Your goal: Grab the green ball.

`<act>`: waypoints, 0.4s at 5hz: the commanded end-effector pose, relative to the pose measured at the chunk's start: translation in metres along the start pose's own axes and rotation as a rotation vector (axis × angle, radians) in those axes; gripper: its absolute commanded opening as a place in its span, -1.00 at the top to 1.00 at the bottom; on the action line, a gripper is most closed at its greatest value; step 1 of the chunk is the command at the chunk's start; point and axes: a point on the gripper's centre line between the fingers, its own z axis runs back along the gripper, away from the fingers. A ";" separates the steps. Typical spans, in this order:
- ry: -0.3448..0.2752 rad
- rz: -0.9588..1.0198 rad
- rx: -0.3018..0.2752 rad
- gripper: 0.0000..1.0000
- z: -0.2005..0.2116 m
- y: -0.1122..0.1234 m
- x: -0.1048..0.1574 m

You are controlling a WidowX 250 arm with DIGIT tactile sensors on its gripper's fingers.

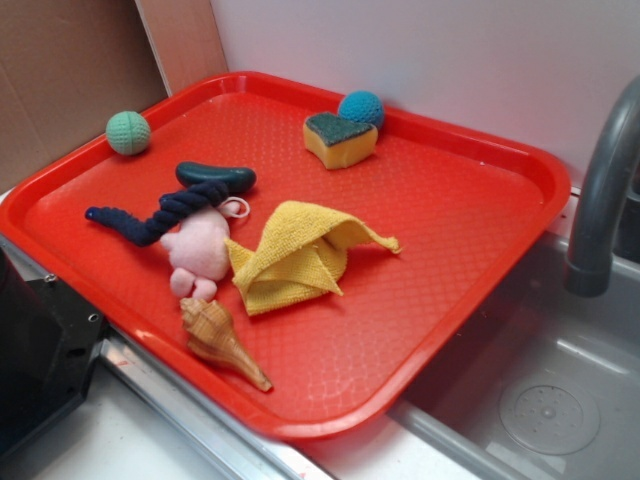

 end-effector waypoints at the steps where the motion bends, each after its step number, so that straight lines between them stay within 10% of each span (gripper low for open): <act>1: 0.000 0.000 0.000 -1.00 0.000 0.000 0.000; 2: 0.046 0.236 0.143 -1.00 -0.038 0.051 0.020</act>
